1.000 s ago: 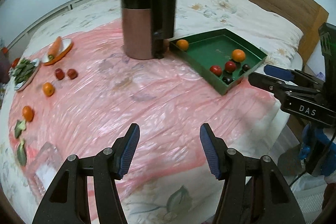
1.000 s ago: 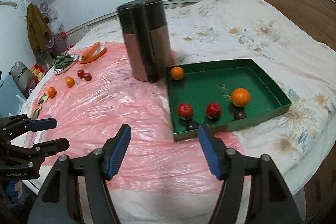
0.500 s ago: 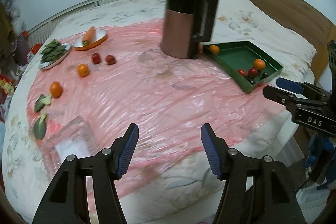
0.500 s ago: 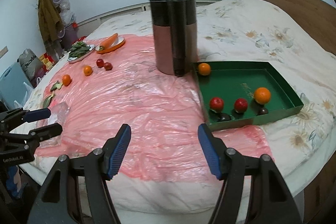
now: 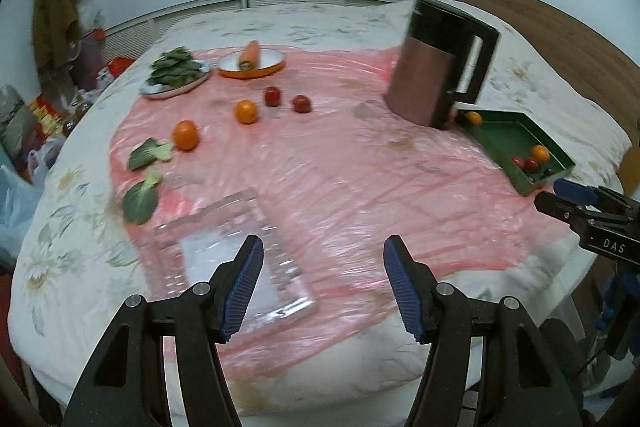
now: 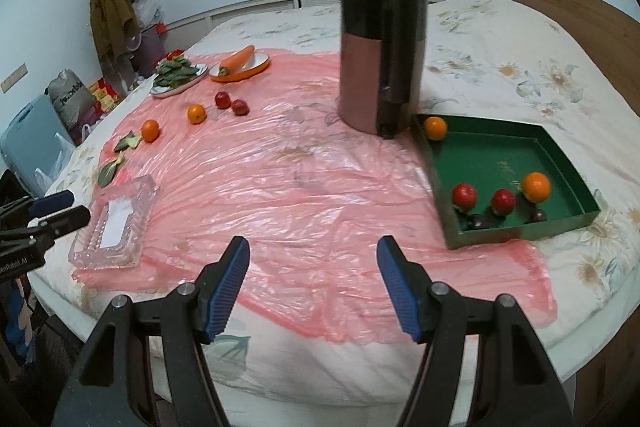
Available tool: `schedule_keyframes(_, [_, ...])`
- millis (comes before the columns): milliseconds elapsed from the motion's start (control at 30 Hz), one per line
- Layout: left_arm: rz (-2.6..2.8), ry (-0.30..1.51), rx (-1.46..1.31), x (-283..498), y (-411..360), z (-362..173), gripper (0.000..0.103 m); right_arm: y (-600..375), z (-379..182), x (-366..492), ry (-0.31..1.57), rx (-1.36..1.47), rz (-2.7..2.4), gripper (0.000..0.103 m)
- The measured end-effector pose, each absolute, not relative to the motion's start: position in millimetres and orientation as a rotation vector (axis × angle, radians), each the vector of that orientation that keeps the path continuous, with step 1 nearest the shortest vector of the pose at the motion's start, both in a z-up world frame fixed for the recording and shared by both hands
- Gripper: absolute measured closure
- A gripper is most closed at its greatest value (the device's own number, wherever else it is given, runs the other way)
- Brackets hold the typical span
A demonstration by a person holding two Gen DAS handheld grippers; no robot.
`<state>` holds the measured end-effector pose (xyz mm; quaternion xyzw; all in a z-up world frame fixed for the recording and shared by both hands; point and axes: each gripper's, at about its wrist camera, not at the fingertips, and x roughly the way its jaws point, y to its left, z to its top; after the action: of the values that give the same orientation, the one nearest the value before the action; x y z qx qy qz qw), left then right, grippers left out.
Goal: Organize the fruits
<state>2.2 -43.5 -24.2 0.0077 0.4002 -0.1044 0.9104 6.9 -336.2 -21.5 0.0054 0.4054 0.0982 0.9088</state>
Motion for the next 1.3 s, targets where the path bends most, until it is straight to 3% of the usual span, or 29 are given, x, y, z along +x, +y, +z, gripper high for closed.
schedule_keyframes(700, [-0.023,0.863,-0.085,31.7,56.8,-54.6,0.045,-268.4,-55.2,46.0,0.925,-0.062,0.371,0.000])
schedule_keyframes(1300, [0.009,0.875,-0.075,133.7,89.1,-63.1,0.045,-225.0,-81.4,138.4,0.925,-0.019,0.481,0.000])
